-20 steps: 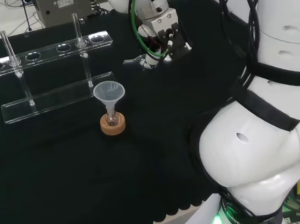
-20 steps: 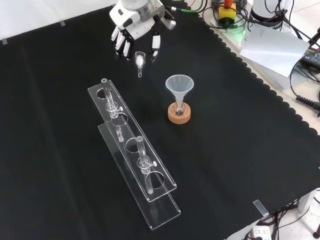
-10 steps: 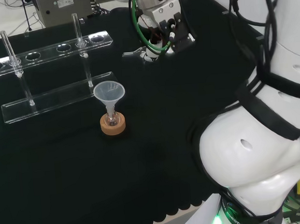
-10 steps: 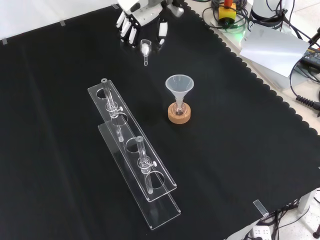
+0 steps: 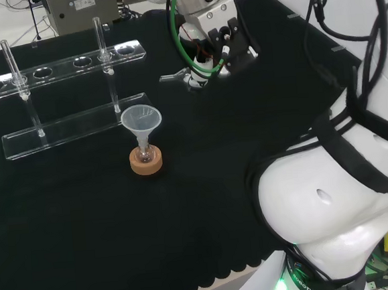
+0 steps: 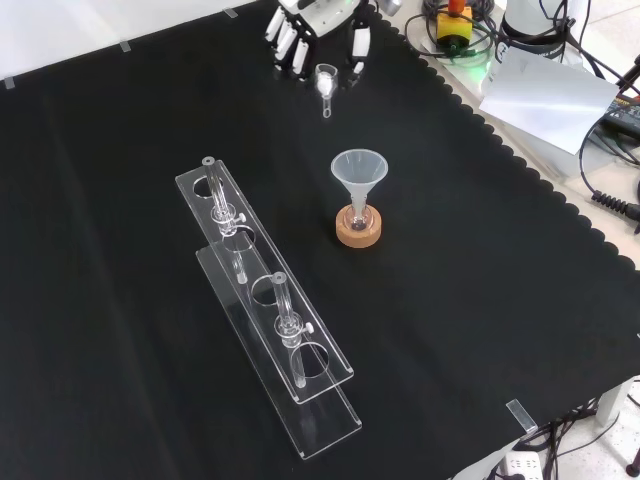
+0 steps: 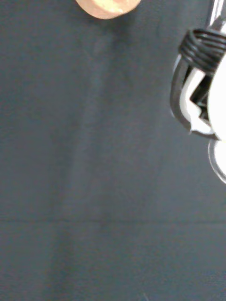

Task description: Pour all the NaCl from the weighing funnel into the round-bottom flask.

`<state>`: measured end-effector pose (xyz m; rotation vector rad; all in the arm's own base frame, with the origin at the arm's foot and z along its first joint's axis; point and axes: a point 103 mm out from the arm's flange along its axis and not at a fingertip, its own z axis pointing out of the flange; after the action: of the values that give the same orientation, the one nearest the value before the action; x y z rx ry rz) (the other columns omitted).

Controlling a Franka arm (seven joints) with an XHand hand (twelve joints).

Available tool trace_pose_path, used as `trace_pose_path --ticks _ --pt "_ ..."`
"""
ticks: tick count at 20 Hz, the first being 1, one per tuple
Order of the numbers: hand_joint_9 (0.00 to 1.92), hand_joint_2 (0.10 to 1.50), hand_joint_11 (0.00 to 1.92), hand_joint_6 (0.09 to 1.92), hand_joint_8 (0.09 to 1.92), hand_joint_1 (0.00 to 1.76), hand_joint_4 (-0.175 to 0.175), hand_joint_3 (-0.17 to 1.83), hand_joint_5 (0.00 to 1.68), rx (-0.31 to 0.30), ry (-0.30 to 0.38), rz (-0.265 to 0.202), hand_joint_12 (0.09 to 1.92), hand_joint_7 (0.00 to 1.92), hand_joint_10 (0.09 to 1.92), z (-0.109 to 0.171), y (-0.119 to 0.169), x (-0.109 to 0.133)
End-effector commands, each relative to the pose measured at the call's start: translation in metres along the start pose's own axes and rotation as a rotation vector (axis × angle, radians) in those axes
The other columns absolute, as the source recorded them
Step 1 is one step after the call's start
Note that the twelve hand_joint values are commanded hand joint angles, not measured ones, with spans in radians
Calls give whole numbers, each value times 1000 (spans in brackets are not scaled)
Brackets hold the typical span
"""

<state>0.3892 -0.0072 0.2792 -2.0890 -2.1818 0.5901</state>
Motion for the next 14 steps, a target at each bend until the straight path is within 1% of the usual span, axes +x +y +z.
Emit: trace_pose_path --ticks 1,7,11,14 --pt "899 628 621 983 625 1097 175 835 1144 29 0 -16 1208 631 442 9 -25 13" --pt "901 626 621 985 623 1097 175 838 1143 45 -36 -38 1209 632 440 10 -27 26" --pt "901 626 620 986 622 1097 175 840 1143 53 -77 -56 1209 633 440 6 -19 35" --pt "902 625 620 987 621 1097 175 841 1143 61 -90 -69 1209 633 439 5 -11 37"
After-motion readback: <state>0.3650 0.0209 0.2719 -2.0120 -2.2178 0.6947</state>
